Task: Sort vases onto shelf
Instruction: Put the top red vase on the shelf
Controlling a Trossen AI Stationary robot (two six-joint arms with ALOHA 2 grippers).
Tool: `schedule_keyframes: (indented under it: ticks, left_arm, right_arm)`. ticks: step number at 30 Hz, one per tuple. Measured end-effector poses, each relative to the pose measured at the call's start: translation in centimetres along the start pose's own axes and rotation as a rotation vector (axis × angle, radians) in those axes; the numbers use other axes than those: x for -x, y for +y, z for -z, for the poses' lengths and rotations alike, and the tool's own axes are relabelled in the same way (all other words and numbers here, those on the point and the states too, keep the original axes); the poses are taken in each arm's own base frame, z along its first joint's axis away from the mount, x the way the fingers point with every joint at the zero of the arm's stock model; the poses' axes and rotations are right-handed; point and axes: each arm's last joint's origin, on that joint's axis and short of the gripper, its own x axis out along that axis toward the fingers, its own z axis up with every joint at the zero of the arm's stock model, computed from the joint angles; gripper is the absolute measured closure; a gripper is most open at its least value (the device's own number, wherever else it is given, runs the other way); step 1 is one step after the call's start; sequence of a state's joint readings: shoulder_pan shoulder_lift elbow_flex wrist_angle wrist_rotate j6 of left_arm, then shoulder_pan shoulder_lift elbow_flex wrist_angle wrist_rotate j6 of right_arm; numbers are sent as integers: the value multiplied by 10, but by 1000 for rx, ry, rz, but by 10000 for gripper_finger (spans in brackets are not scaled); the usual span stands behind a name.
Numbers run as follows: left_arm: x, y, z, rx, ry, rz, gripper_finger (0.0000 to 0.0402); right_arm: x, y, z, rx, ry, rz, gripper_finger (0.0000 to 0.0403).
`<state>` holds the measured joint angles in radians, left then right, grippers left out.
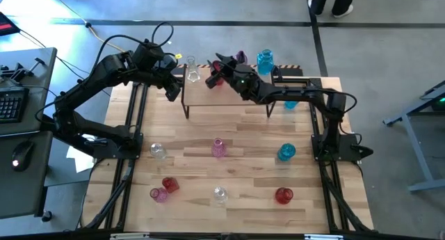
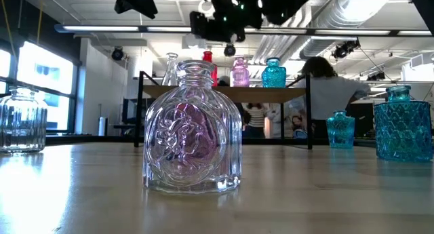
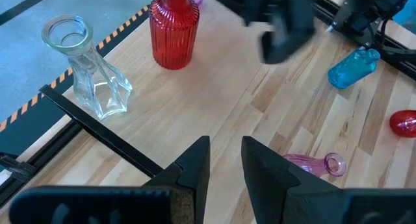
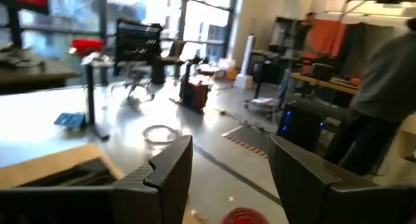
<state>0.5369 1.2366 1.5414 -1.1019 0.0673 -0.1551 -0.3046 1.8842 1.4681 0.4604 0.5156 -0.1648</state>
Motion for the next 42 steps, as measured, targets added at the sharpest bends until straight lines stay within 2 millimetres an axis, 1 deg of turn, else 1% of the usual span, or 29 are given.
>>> schedule_keyframes:
  ticks: [4,8,11,14,17,21,25,30,34,42]
  left_arm:
    - [0,0,0,-1,0,0,321]
    - [0,0,0,-1,0,0,321]
    - [0,0,0,-2,-1,0,321]
    - [0,0,0,-11,0,0,321]
    - [0,0,0,-18,0,0,321]
    - [0,0,0,-19,0,0,321]
    - [0,0,0,-19,0,0,321]
    - [0,0,0,-19,0,0,321]
    - [0,0,0,-19,0,0,321]
    - [0,0,0,-18,0,0,321]
  right_arm:
    - [10,4,-18,52,86,-43,217]
    - [17,7,-23,105,188,-90,222]
    - [22,8,-19,145,265,-147,236]
    - [24,9,-13,121,330,-197,253]
    - [25,11,-12,103,344,-249,268]
    - [25,11,-10,106,353,-258,281]
    - [23,5,-7,106,383,-246,290]
    - [19,-7,4,88,473,-234,310]
    - [16,-14,5,88,474,-238,321]
    - [12,-21,6,84,472,-240,323]
